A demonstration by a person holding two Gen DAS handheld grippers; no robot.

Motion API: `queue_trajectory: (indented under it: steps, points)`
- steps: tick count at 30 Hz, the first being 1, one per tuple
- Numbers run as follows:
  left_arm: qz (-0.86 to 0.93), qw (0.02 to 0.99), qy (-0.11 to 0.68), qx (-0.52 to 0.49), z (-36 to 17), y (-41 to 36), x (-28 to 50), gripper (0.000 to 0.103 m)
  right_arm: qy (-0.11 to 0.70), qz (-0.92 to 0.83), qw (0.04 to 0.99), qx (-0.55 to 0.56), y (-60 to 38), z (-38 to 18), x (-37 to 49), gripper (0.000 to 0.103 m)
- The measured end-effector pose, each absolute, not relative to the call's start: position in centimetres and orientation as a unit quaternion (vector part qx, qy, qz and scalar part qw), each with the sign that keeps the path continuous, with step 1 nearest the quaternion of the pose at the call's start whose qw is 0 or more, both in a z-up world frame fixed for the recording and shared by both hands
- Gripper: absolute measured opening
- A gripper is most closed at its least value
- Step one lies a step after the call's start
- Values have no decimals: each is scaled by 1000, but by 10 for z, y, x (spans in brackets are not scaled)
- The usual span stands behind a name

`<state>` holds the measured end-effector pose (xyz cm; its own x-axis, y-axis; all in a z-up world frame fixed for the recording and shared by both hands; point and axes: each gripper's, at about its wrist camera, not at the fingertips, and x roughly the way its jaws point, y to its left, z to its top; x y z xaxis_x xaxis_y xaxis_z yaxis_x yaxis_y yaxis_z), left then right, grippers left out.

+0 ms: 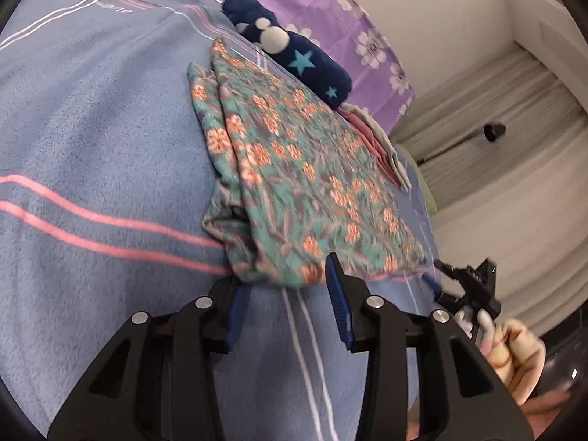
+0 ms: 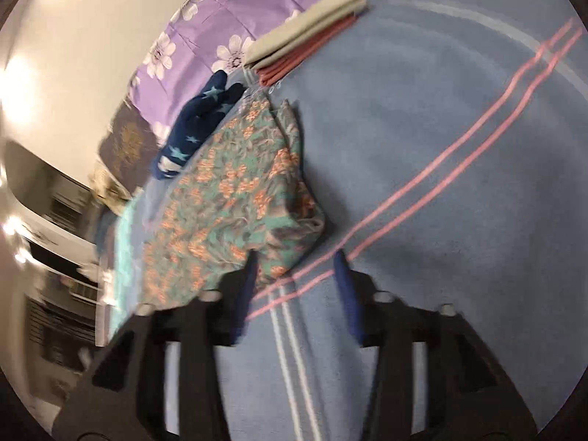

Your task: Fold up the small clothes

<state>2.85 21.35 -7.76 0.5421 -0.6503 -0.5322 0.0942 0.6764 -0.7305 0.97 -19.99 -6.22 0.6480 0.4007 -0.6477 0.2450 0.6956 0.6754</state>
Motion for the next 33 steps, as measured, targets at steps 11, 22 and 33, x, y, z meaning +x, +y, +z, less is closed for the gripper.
queue_trajectory:
  steps: [11,22,33]
  points:
    - [-182,831,407,-334,-66,221,21,2,417,36,819,392,-206,-66,26,11]
    - [-158,820,421,-353,-79,234,12,2,416,-47,864,278,-207,-59,15,19]
    - [-124,826,441,-329,-82,235,3,5,434,10,890,138,-157,-65,33,24]
